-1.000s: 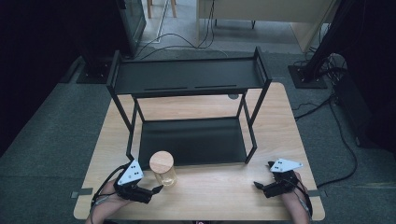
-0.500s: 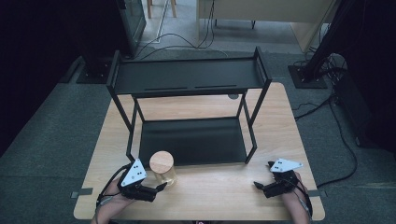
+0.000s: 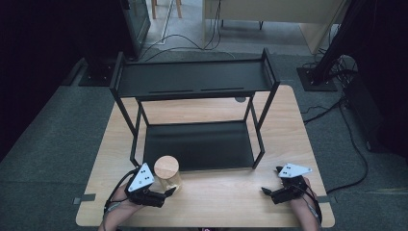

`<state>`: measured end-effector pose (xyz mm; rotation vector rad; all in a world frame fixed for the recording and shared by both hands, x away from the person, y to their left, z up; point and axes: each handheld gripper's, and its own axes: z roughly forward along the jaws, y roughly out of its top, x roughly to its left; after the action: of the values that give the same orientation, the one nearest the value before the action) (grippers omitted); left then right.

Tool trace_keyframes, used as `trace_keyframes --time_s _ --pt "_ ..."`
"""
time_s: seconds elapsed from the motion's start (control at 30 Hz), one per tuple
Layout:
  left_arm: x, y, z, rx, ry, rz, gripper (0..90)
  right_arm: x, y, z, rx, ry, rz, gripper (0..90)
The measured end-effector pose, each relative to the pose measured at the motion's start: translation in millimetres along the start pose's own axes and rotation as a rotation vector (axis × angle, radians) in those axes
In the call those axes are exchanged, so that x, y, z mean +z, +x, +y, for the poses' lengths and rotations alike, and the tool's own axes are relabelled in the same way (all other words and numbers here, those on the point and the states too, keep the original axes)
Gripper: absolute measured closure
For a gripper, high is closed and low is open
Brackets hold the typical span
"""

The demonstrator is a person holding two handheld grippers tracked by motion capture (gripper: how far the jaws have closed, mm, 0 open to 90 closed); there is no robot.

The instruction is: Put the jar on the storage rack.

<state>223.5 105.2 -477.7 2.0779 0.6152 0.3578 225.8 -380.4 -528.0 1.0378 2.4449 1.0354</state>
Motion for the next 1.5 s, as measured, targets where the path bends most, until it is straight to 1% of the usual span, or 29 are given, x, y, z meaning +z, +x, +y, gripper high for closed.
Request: trace_keyframes --time_s 0.07,0.2,0.47,0.6,0.73,0.77,0.8,0.83,0.87,0.93,1.03,1.1,1.23,1.5 --pt "0.9 -0.8 0.1 0.005 -0.007 0.006 12.7 0.0 0.0 0.0 0.000 0.000 0.000 0.0" --pt "2.4 -0.8 0.5 -0.007 -0.017 0.012 12.7 0.0 0.0 0.0 0.000 0.000 0.000 0.0" --pt "6.2 -3.0 1.9 -0.003 -0.016 0.001 12.7 0.0 0.0 0.0 0.000 0.000 0.000 0.0" --pt "8.9 -4.4 2.2 -0.006 -0.012 -0.013 12.7 0.0 0.0 0.0 0.000 0.000 0.000 0.0" --pt "10.4 -4.5 2.6 -0.005 -0.013 -0.011 12.7 0.0 0.0 0.0 0.000 0.000 0.000 0.0" --pt "9.8 -4.3 2.5 -0.006 -0.016 0.001 14.7 0.0 0.0 0.0 0.000 0.000 0.000 0.0" --pt "9.2 -3.5 2.3 -0.013 -0.020 0.009 18.8 0.0 0.0 0.0 0.000 0.000 0.000 0.0" --pt "8.7 -2.5 2.1 -0.021 -0.026 0.006 21.1 0.0 0.0 0.0 0.000 0.000 0.000 0.0" --pt "8.5 -1.5 2.1 -0.030 -0.028 -0.005 21.1 0.0 0.0 0.0 0.000 0.000 0.000 0.0" --pt "9.0 -1.2 1.7 -0.030 -0.028 -0.007 21.1 0.0 0.0 0.0 0.000 0.000 0.000 0.0" --pt "10.7 -1.6 1.9 -0.024 -0.023 -0.001 21.1 0.0 0.0 0.0 0.000 0.000 0.000 0.0" --pt "11.9 -1.3 2.0 -0.025 -0.026 0.000 21.1 0.0 0.0 0.0 0.000 0.000 0.000 0.0" --pt "13.3 -0.5 1.8 -0.031 -0.026 0.003 24.5 0.0 0.0 0.0 0.000 0.000 0.000 0.0" --pt "13.4 -1.0 2.6 -0.030 -0.025 0.008 25.3 0.0 0.0 0.0 0.000 0.000 0.000 0.0"
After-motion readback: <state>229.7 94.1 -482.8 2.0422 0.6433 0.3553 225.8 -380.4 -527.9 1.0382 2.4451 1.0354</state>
